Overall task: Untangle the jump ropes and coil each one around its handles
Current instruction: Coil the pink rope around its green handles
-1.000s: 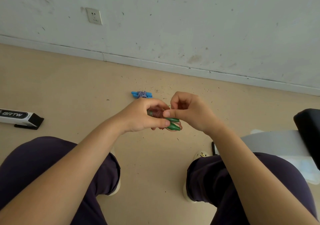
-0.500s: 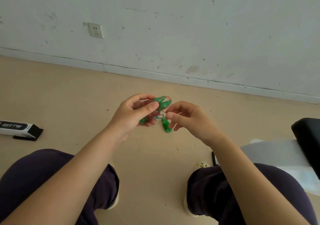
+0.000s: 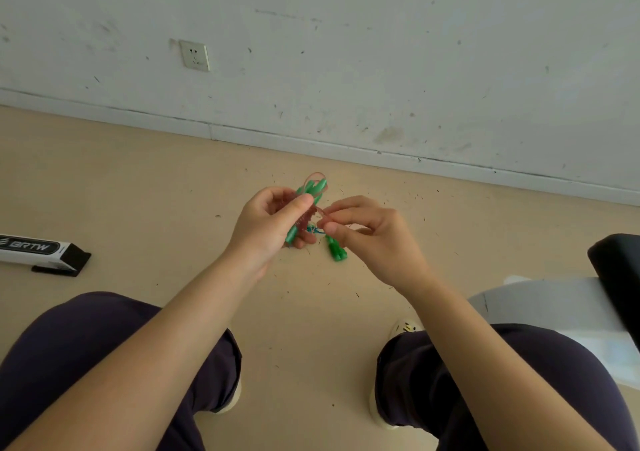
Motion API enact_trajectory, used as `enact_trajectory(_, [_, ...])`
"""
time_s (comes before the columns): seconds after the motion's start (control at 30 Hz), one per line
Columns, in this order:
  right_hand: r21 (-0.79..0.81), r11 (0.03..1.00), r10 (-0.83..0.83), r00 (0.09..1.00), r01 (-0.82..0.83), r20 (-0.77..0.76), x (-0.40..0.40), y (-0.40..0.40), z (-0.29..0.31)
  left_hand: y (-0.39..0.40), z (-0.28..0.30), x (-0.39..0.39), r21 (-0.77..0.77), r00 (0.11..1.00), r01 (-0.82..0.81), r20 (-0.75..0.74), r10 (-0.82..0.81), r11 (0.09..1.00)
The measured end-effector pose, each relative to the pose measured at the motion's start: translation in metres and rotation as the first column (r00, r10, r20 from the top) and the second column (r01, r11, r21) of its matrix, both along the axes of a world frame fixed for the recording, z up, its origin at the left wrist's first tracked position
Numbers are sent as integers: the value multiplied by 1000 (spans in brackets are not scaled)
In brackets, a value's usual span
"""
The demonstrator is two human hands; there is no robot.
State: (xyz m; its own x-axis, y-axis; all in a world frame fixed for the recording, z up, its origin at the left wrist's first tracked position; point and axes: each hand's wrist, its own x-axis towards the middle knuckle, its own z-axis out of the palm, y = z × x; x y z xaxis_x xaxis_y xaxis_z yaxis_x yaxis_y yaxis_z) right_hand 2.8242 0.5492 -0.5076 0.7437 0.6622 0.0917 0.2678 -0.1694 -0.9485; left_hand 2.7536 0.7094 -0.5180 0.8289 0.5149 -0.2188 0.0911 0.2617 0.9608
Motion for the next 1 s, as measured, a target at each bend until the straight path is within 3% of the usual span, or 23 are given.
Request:
enact_trajectory(0.2, [195, 981, 28, 992, -3, -122, 5, -4, 7, -1, 2, -2, -30, 992, 126, -22, -127, 992])
enact_trajectory(0.3, [191, 981, 76, 984, -44, -164, 8, -8, 10, 1, 5, -4, -59, 980, 198, -12, -199, 978])
enact_trajectory(0.43, [212, 976, 6, 971, 46, -239, 11, -9, 10, 0, 2, -5, -37, 964, 265, -30, -266, 964])
enact_trajectory(0.8, [209, 959, -118, 937, 194, -329, 10, -6, 9, -4, -3, -5, -47, 969, 245, -31, -246, 968])
enact_trajectory(1.0, [143, 975, -135, 961, 173, -243, 6, -1, 6, -3, -1, -3, -110, 988, 155, 20, -154, 982])
